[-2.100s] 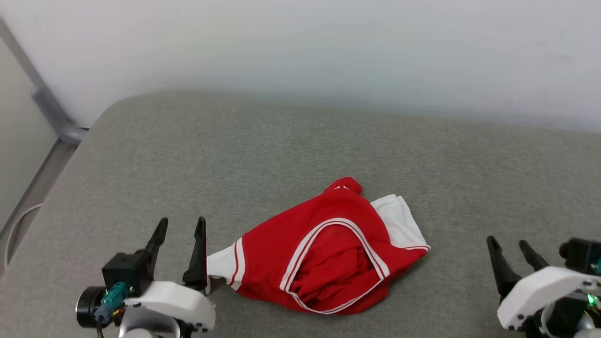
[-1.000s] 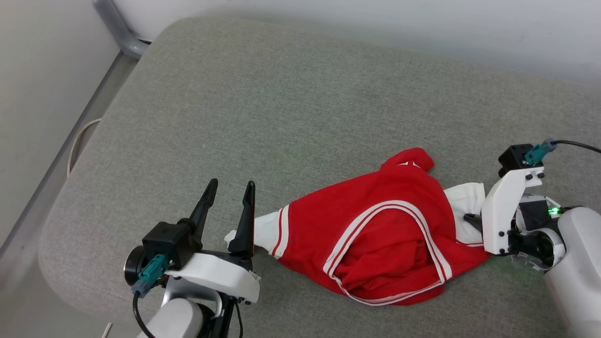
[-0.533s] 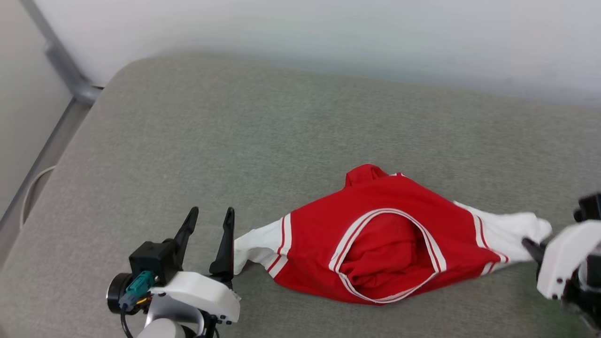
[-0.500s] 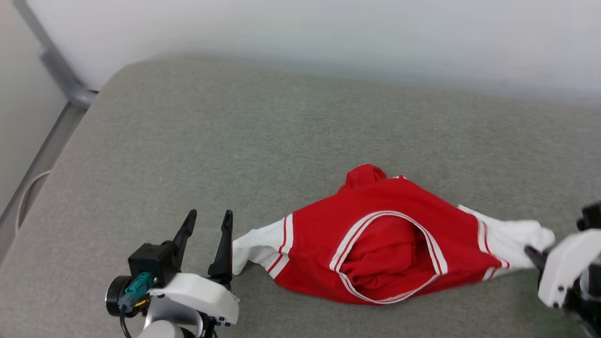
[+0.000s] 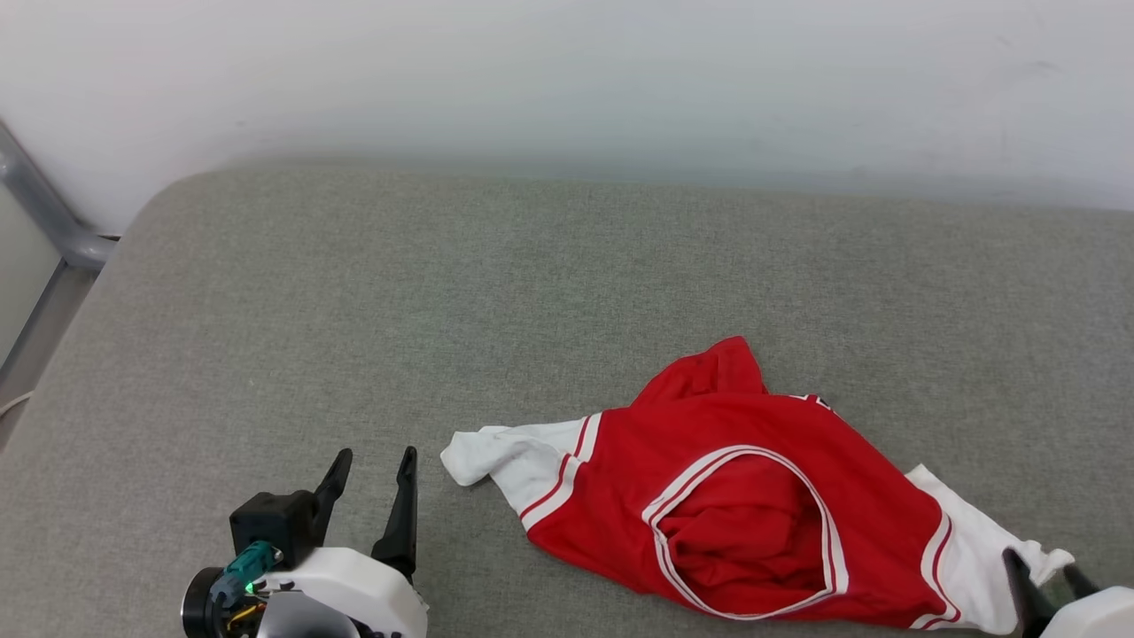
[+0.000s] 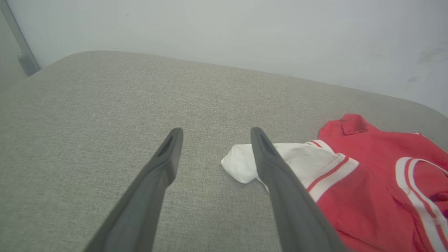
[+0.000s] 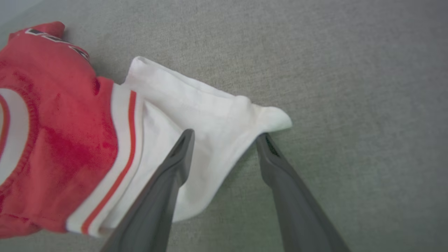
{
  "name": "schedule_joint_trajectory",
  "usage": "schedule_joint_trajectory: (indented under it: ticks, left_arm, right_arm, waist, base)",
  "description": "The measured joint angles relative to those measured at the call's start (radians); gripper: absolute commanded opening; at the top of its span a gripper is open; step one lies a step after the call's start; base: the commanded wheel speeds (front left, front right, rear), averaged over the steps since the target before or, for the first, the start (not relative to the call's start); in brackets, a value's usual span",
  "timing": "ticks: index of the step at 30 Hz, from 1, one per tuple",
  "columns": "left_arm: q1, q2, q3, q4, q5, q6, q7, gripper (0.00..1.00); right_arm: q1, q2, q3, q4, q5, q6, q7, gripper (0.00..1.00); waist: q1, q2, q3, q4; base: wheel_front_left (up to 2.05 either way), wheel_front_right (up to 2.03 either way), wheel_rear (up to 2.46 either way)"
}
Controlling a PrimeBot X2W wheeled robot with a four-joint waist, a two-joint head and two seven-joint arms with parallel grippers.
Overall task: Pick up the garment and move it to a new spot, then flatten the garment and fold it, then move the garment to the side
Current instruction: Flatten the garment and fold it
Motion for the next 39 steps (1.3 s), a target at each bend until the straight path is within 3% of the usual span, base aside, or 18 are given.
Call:
schedule_joint_trajectory:
  ticks: [6,11,19,25,39]
  left_arm:
    - [0.0,0.025,0.012,0.01,-0.014,-0.004,0.024,1.0]
    - [-0.032,0.05,0.01,0.006,-0.033,-0.023,0.091,1.0]
    - [-0.124,0.093,-0.023,0.007,-0.097,-0.092,0.296,1.0]
    - [-0.227,0.118,-0.06,0.019,-0.192,-0.145,0.554,1.0]
    - [-0.364,0.132,-0.148,0.184,-0.229,-0.188,0.834,1.0]
  right_arm:
    - [-0.006,0.019,0.03,-0.061,-0.068,0.0,-0.212,1.0]
    - [-0.006,0.028,0.077,-0.147,-0.138,0.0,-0.307,1.0]
    - [0.023,0.049,0.149,-0.283,-0.172,0.0,-0.321,1.0]
    - [0.027,0.057,0.194,-0.351,-0.168,0.0,-0.302,1.0]
    - [-0.017,0.059,0.225,-0.342,-0.102,0.0,-0.324,1.0]
  waist:
    - [0.0,0.0,-0.023,-0.015]
    - [0.0,0.0,-0.036,-0.03]
    - [0.0,0.0,-0.027,-0.057]
    - [0.0001,0.0,0.025,-0.092]
    - [0.0002,0.0,0.155,-0.158]
  base:
    - [0.0,0.0,0.0]
    - [0.0,0.0,0.0]
    - [0.0,0.0,0.0]
    - [0.0,0.0,0.0]
    - [0.0,0.0,0.0]
